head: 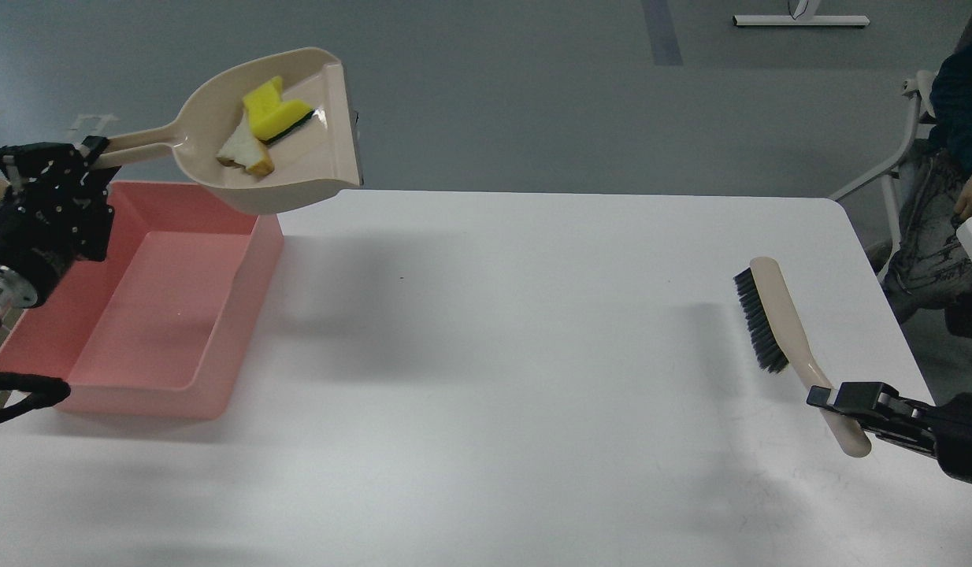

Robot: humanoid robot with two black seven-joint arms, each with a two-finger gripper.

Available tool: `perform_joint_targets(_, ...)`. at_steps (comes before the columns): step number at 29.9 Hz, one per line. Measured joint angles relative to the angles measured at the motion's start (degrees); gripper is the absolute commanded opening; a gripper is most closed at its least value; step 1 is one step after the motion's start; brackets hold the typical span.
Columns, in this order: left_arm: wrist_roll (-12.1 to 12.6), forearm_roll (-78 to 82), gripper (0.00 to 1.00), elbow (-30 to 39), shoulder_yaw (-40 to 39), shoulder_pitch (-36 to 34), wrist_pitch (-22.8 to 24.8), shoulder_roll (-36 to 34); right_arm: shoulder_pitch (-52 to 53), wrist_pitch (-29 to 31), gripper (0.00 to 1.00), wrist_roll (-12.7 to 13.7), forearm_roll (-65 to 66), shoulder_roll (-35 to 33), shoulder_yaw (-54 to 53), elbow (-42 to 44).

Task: Sweep and dump garbage into bin
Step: 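Lift the loaded dustpan with the left gripper over the pink bin, then tilt the dustpan with the left gripper to dump debris into bin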

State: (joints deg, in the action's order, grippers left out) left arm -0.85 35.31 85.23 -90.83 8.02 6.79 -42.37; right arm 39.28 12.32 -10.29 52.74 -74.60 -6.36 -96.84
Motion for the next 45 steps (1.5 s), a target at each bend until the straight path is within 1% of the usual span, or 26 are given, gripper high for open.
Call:
perform_joint_targets(2,-0.2,0.2,0.00,-1.3,-4.5,4.1,3.1,0.0,0.0,0.0,0.00,0.0,0.0,0.2,0.0,0.0)
perform_joint_targets(4,-0.3,0.5,0.00,-3.1,-8.2,6.8,5.7,0.0,0.0,0.0,0.00,0.0,0.0,0.2,0.0,0.0)
perform_joint_targets(6,-0.7,1.1,0.00,-6.2,-11.2,8.6,8.2,0.0,0.0,0.0,0.00,0.0,0.0,0.5,0.0,0.0)
perform_joint_targets(9,-2.2,3.7,0.00,-11.4,-13.2,9.4,10.6,-0.7,0.0,0.0,0.00,0.0,0.0,0.7,0.0,0.1)
perform_joint_targets(10,-3.2,5.5,0.00,-12.8,-13.5,9.5,11.1,-1.4,0.0,0.0,0.00,0.0,0.0,0.8,0.0,0.1)
perform_joint_targets(11,-4.7,7.9,0.00,-14.0,-13.5,9.5,11.3,-2.2,0.0,0.0,0.00,0.0,0.0,1.0,0.0,0.1)
perform_joint_targets(14,-8.6,14.3,0.00,-15.5,-13.8,9.6,11.5,-3.9,0.0,0.0,0.00,0.0,0.0,1.3,-0.1,0.1)
perform_joint_targets(15,-9.4,15.9,0.00,-15.7,-13.8,9.6,11.4,-4.2,-0.1,-0.1,0.00,0.0,0.0,1.4,-0.1,0.1)
perform_joint_targets(18,-10.4,18.7,0.00,-15.7,-14.1,9.4,11.2,-5.7,-0.2,-0.1,0.00,0.0,0.0,1.6,-0.1,0.1)
perform_joint_targets(23,-12.0,20.6,0.00,-15.0,-14.4,8.8,10.9,-10.8,-0.4,-0.2,0.00,0.0,0.0,1.7,0.0,0.1)
perform_joint_targets(28,-16.3,27.3,0.00,-14.6,-14.4,8.5,10.4,-15.3,-0.4,-0.4,0.00,0.0,0.0,1.9,0.0,0.1)
perform_joint_targets(30,-17.7,30.0,0.00,-13.9,-14.4,8.5,9.8,-16.5,-0.4,-0.5,0.00,0.0,0.0,2.2,0.0,0.1)
perform_joint_targets(36,-20.8,40.3,0.00,-12.4,-14.2,8.5,5.9,-17.8,-0.4,-0.7,0.00,0.0,0.0,2.6,-0.1,0.1)
perform_joint_targets(40,-21.7,46.1,0.00,-12.3,-13.7,8.6,1.9,-18.0,-0.4,-0.7,0.00,0.0,0.0,2.6,-0.1,0.1)
perform_joint_targets(45,-21.9,48.1,0.00,-12.7,-13.6,8.4,-0.6,-18.3,-0.4,-0.7,0.00,0.0,0.0,2.6,-0.1,0.1)
